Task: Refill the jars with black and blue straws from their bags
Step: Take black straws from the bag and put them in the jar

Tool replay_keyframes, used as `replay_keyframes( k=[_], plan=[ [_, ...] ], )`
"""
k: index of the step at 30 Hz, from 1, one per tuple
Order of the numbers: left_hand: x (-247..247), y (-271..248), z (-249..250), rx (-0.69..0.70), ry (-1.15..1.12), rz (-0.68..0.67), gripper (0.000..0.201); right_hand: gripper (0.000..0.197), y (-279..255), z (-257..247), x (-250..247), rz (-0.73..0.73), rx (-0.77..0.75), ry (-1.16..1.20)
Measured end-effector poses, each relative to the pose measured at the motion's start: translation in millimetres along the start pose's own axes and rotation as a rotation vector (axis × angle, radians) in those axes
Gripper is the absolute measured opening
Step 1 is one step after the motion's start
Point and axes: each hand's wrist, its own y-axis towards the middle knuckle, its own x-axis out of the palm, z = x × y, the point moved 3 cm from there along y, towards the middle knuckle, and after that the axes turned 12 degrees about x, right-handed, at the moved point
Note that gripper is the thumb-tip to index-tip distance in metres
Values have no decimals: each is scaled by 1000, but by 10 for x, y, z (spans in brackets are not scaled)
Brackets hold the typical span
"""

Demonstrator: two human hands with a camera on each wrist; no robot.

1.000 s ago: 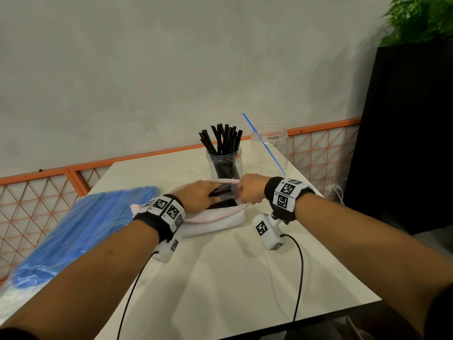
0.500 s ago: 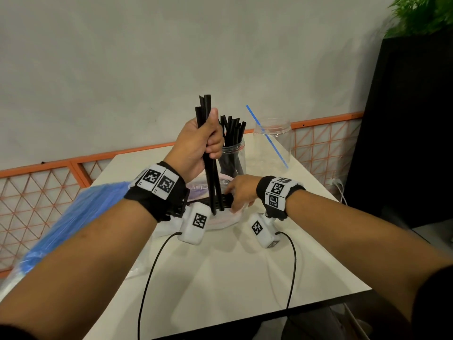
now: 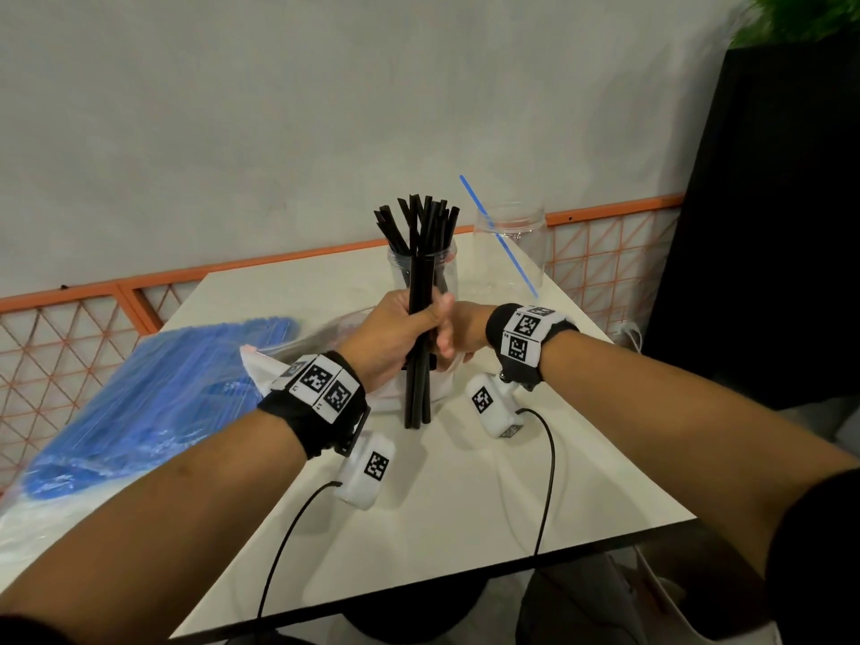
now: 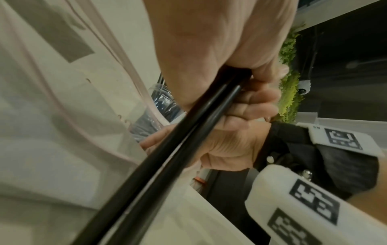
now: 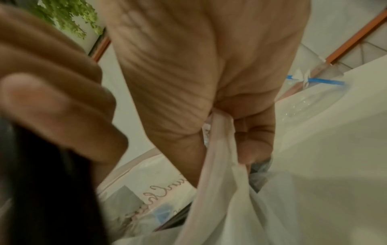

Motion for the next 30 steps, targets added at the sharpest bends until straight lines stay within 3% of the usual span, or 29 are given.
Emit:
replay_keyframes(
  k=[4,10,15,22,24,27,30],
  plan=[
    [-35,136,156,44,-2,86,43,11,37,38,-71,17,-19,45],
    [-342,843,960,302,34,300,43,44,94,95,-79,-57,-54,95],
    [-498,1323,1066,474,65,425,36,47,156,128,-91,-91,-49,119],
    [-558,1521,387,188,404,392,36,48,180,151,-93,-111,-60,152],
    [-601,1569,326,157,548,402,28,48,172,152,-97,-114,-67,161],
    [-662,1614,363,234,742,440,20,49,159,154,-104,-115,-71,169],
    [-646,1616,350,130,994,312,17,50,154,143,-106,-111,-75,161]
  ],
)
